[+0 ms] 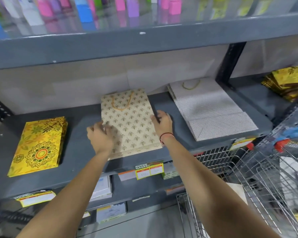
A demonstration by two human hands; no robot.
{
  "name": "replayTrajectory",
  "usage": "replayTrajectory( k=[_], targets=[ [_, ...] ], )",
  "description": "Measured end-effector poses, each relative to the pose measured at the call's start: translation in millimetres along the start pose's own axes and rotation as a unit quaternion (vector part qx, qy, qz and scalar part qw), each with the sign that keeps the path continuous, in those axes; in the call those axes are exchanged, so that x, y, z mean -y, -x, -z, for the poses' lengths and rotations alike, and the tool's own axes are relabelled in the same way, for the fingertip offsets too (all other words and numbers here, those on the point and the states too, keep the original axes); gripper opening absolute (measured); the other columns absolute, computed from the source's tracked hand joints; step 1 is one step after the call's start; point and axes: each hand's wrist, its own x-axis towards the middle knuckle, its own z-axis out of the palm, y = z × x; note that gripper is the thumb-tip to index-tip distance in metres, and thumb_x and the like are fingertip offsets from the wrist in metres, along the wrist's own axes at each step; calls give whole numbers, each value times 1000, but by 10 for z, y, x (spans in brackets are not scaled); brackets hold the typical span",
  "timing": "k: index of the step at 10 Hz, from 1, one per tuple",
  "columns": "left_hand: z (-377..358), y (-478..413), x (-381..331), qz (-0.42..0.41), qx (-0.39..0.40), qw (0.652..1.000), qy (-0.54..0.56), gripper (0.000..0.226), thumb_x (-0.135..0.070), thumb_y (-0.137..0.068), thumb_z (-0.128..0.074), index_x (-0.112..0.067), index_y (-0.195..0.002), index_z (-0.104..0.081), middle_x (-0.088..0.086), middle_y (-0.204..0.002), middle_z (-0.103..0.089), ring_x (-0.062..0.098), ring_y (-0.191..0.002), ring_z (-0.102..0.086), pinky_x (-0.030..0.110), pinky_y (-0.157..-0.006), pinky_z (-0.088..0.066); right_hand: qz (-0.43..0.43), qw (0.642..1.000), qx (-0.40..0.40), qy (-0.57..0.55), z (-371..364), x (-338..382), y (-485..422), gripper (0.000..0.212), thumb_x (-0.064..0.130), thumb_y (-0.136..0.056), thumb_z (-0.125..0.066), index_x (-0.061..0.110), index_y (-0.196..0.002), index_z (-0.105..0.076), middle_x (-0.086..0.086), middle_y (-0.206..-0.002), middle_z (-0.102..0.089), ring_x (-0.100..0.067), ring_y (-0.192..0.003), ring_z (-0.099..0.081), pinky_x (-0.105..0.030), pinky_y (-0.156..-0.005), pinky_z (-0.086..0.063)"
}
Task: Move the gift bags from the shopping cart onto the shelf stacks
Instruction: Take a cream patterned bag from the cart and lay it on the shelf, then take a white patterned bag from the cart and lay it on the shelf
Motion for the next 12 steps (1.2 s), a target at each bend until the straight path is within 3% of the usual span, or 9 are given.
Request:
replayTrajectory(
  k=[1,2,5,7,8,9,10,11,12],
  targets=[
    [-253,228,-341,-83,36,995,43,29,-6,-92,-46,-3,-119,-57,20,-126,-44,30,-111,-51,30,-99,-40,15,999,-37,-18,360,-10,99,39,28,-89,-58,6,-121,-55,-17,-118,-55,-30,-108,-55,-42,-97,-46],
    [-660,595,-630,-135,109,982,71,25,-2,-88,-49,-3,-109,-62,21,-115,-51,35,-100,-58,39,-98,-46,13,996,-84,-11,852,-220,244,32,25,-91,-56,6,-116,-58,-16,-117,-57,-26,-104,-58,-29,-88,-45],
    [-2045,2488,-935,-186,377,906,43,21,-8,-89,-55,-4,-107,-65,17,-111,-58,30,-96,-61,31,-90,-49,-150,969,-185,62,2382,-1799,1290,30,23,-91,-55,-2,-107,-60,-24,-104,-65,-32,-87,-61,-44,-81,-52],
    [-2717,3666,-560,-69,502,853,-125,42,-22,-91,-54,-9,-130,-46,15,-139,-39,32,-126,-43,40,-103,-43,-328,929,-145,96,2665,-3080,2247,35,28,-88,-59,5,-115,-58,-18,-114,-65,-31,-104,-62,-37,-87,-49],
    [-3215,3869,190,135,517,828,-169,63,-38,-88,-49,-7,-140,-31,17,-143,-31,37,-131,-36,43,-101,-39,-398,903,-77,138,2637,-3604,2639,50,40,-85,-60,7,-122,-54,-19,-125,-58,-32,-113,-57,-38,-94,-47],
    [-3360,3953,337,513,257,802,165,59,-39,-95,-31,-7,-144,-30,6,-152,-29,27,-142,-27,41,-96,-39,-469,871,-16,143,2660,-3988,2903,69,47,-86,-56,4,-137,-38,-20,-141,-45,-33,-129,-42,-41,-107,-38],
    [-3215,4027,252,684,-269,464,495,41,-13,-103,-22,-3,-142,-28,7,-147,-33,21,-141,-28,29,-107,-31,-523,845,15,108,2676,-4228,3104,82,51,-86,-54,4,-145,-22,-20,-149,-32,-33,-137,-32,-42,-113,-30],
    [-3278,4087,413,729,-283,398,479,44,-22,-103,-27,-16,-147,-21,5,-158,-20,17,-140,-30,25,-101,-39,-560,826,33,53,2647,-4376,3189,85,53,-86,-52,6,-147,-14,-17,-153,-27,-33,-138,-31,-41,-111,-30],
    [-3229,3963,430,710,-292,349,537,56,-12,-94,-54,-21,-144,-29,-2,-152,-32,19,-135,-36,26,-100,-37,-577,816,-4,-34,2602,-4444,3215,83,51,-85,-54,10,-146,-15,-16,-151,-30,-35,-136,-35,-46,-109,-32]
  ],
)
